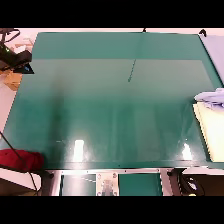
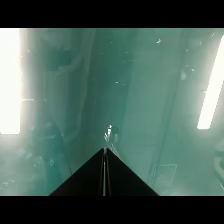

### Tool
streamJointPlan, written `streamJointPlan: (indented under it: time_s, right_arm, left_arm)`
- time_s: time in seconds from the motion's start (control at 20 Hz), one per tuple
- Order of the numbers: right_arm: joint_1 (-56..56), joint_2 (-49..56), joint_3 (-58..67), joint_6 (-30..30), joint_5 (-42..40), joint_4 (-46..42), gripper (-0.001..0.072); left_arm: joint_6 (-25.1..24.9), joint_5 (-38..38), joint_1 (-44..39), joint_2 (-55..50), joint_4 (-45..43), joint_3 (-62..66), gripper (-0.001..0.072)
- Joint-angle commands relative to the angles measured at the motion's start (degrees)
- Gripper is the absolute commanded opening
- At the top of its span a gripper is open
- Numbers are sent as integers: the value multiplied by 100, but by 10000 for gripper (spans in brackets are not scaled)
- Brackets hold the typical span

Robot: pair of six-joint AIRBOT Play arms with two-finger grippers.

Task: Fold the shirts.

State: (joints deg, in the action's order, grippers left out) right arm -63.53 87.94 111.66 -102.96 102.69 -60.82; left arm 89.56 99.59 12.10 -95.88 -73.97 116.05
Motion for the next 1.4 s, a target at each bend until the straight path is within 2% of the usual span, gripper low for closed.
streamJointPlan:
  time_s: [0.0,0.15,0.45,0.5,0.55,0.6,0.65,0.75,0.8,0.85,0.9,0.95,1.1,1.15,1.25,1.35]
  right_arm:
    - [-96,-280,-404,-118,278,-1104,16]
    - [-96,-557,-1290,-31,280,-2094,17]
    - [-96,-610,-3211,-35,-2,-3322,47]
    - [-96,-592,-3370,-35,-85,-3427,157]
    - [-96,-557,-3467,-35,-118,-3438,445]
    - [-94,-503,-3464,-35,-109,-3434,603]
    - [-83,-461,-3392,-59,-109,-3421,603]
    - [-35,-358,-2940,-188,-109,-3209,598]
    - [33,-295,-2557,-186,-114,-2887,571]
    - [127,-240,-2157,-181,-151,-2522,432]
    - [275,-221,-1784,-87,-275,-2055,152]
    - [498,-223,-1425,68,-522,-1517,32]
    - [1351,-306,-804,507,-1222,-164,16]
    - [1725,-411,-804,688,-1432,9,16]
    - [2487,-675,-999,962,-1482,-304,15]
    - [3126,-1163,-1751,1045,-1539,-695,15]
  left_arm:
    - [-4,15,2,4,15,0,20]
    - [-4,9,2,2,63,-2,20]
    - [-7,24,2,2,120,0,20]
    - [-7,37,2,2,118,0,20]
    - [-7,35,2,2,120,0,20]
    - [-4,33,2,2,120,0,20]
    - [-4,28,2,4,120,0,20]
    - [-2,24,2,2,118,0,20]
    - [0,17,2,2,125,-2,20]
    - [0,-11,2,2,179,0,20]
    - [2,-28,2,2,254,0,20]
    - [2,-37,2,2,337,0,20]
    - [0,-94,0,9,636,0,19]
    - [2,-17,-22,11,643,0,19]
    - [4,68,-144,151,651,-170,20]
    - [-11,-317,-361,776,651,-968,20]
